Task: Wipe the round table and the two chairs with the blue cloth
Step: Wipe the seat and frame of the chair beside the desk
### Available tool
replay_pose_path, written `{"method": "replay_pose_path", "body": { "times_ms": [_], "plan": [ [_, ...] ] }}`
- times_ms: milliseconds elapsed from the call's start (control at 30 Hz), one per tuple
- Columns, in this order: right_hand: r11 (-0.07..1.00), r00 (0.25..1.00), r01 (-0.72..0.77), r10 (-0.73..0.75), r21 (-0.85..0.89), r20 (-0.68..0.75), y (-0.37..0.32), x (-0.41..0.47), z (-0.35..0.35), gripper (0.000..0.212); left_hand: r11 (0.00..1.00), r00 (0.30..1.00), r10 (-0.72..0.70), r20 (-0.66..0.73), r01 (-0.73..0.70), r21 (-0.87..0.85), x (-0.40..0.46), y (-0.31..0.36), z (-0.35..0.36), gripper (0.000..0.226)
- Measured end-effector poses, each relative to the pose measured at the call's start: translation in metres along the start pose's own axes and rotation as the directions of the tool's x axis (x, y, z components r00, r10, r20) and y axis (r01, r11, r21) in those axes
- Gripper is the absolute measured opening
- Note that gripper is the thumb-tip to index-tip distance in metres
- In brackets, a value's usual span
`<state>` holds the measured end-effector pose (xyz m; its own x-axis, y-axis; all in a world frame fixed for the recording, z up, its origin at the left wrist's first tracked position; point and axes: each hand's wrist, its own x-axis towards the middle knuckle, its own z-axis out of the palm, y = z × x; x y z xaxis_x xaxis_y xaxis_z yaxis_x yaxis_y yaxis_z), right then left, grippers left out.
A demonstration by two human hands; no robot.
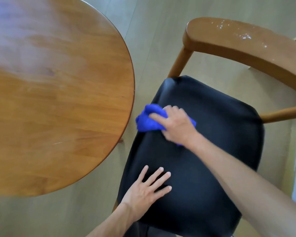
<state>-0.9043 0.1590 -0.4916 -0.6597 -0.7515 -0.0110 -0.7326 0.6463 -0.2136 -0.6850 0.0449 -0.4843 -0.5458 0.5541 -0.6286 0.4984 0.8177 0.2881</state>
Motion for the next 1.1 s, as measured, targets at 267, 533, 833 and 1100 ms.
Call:
{"method": "replay_pose_path", "body": {
  "times_ms": [267,533,833,1100],
  "plan": [
    [0.794,0.796,-0.603,0.605,0.075,0.001,0.032,-0.017,-0.005,0.057,1.000,1.000,-0.012,-0.011,0.012,0.026,0.001,0.000,0.005,0.099],
    [0.995,0.975,-0.092,0.083,0.034,0.205,0.016,-0.215,-0.009,0.064,0.997,0.999,-0.041,-0.016,0.042,0.065,0.003,0.003,0.004,0.100],
    [0.355,0.379,-0.925,0.892,0.138,0.245,-0.026,-0.202,-0.015,0.060,0.994,0.994,-0.102,0.030,0.102,-0.022,-0.003,0.006,-0.021,0.071],
    [0.421,0.450,-0.880,0.597,0.219,0.664,-0.059,-0.200,-0.053,0.057,0.818,0.873,-0.457,0.168,0.487,-0.307,-0.053,-0.005,-0.066,0.050]
  ]
}}
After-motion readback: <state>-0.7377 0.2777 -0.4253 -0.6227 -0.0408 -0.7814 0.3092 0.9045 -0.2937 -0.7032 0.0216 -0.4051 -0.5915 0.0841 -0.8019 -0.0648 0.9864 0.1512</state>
